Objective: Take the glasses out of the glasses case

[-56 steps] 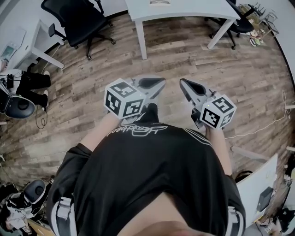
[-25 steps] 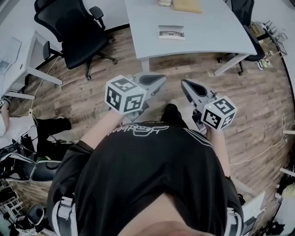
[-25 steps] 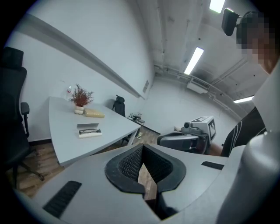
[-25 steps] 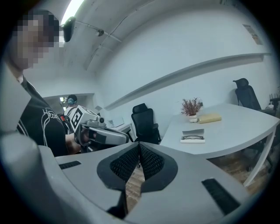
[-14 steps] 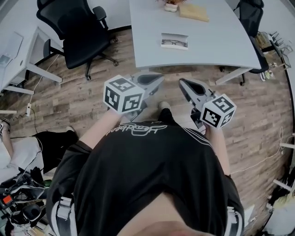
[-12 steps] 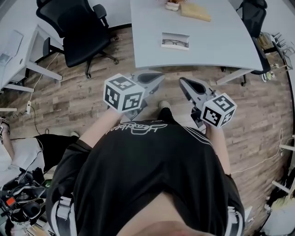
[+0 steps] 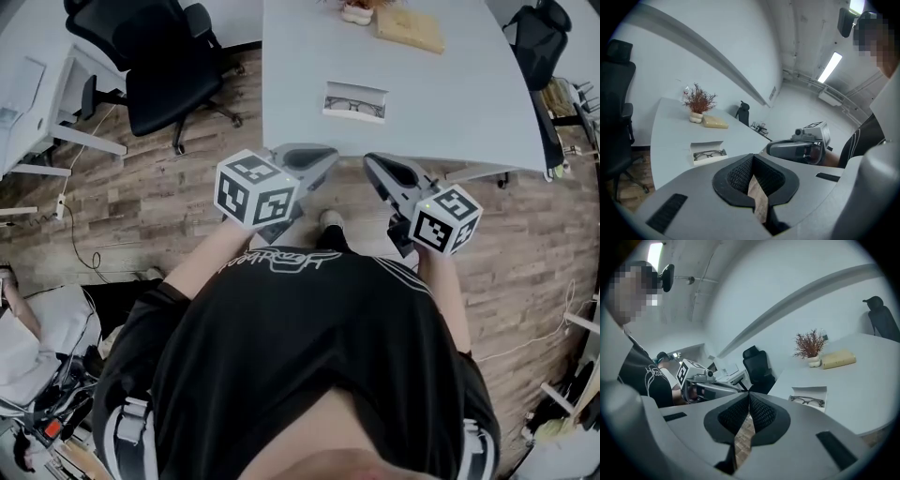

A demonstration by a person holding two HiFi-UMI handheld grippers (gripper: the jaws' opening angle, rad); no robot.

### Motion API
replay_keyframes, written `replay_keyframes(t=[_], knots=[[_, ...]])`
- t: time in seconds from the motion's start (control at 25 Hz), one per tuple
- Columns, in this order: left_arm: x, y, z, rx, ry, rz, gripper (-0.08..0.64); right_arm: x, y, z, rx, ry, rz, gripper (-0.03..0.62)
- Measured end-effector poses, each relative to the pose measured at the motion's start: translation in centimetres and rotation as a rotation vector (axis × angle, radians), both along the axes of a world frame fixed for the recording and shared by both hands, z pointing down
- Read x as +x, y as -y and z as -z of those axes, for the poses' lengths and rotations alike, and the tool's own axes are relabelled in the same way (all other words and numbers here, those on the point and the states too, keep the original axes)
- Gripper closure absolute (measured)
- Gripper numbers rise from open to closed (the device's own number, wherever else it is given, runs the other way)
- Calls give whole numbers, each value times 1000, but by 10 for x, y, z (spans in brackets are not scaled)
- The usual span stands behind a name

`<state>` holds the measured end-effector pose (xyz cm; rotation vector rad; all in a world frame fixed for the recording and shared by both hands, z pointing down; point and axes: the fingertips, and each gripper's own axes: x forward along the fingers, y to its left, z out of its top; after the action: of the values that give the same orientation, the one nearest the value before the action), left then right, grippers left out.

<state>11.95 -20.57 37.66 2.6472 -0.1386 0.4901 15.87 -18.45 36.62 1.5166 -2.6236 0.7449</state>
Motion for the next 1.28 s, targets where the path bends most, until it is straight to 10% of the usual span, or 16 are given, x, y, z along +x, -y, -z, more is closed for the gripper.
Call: replay_keyframes(t=[1.16, 1.28], knots=[[62, 113, -68, -129, 93, 148, 552, 71, 132, -73, -112, -90, 191, 580], [64, 121, -74, -135, 100, 180, 552, 73, 144, -84, -114, -161, 250, 494]])
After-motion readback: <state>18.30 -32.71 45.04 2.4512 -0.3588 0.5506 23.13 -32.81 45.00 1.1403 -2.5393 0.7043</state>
